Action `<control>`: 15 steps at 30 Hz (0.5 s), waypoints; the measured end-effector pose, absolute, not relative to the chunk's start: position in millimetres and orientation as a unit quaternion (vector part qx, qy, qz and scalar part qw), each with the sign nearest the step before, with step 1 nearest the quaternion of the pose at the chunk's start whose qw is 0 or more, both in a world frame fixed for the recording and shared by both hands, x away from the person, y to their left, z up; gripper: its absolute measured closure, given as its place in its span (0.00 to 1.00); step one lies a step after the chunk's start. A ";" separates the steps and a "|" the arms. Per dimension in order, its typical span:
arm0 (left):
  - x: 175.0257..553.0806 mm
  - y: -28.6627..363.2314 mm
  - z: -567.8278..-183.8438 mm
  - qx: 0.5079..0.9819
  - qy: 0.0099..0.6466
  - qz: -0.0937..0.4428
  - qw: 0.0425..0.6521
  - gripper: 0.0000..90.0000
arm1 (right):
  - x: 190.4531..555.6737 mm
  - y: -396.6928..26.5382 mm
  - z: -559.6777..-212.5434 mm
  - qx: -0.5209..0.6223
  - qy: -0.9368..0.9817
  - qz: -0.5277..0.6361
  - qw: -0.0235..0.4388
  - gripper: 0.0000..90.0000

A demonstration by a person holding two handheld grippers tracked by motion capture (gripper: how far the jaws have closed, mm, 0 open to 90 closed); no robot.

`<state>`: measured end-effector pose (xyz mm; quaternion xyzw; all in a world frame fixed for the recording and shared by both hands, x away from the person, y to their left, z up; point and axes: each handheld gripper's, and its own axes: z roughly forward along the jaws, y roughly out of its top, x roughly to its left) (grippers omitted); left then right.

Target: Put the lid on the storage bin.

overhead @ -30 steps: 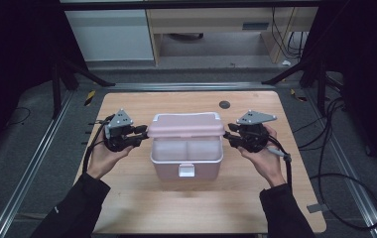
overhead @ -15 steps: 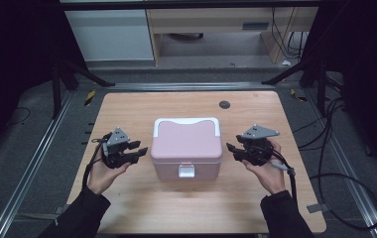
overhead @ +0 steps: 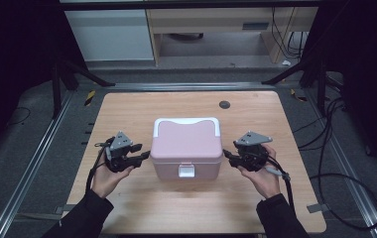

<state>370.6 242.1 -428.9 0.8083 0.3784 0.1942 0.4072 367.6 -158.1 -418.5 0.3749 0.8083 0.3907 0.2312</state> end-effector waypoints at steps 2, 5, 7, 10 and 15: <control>371.1 243.6 -429.9 0.807 0.382 0.194 0.406 0.61 | 365.8 -157.3 -418.5 0.373 0.809 0.392 0.230 0.59; 372.2 244.7 -432.1 0.807 0.386 0.192 0.404 0.61 | 364.6 -155.0 -418.4 0.370 0.811 0.393 0.225 0.58; 371.8 245.8 -433.5 0.809 0.385 0.190 0.402 0.60 | 364.6 -154.4 -418.8 0.369 0.815 0.387 0.222 0.55; 370.7 252.3 -436.5 0.810 0.391 0.189 0.394 0.59 | 367.2 -163.1 -424.6 0.387 0.810 0.379 0.223 0.52; 370.7 264.5 -445.5 0.808 0.407 0.186 0.384 0.56 | 368.3 -175.7 -432.6 0.413 0.803 0.366 0.225 0.43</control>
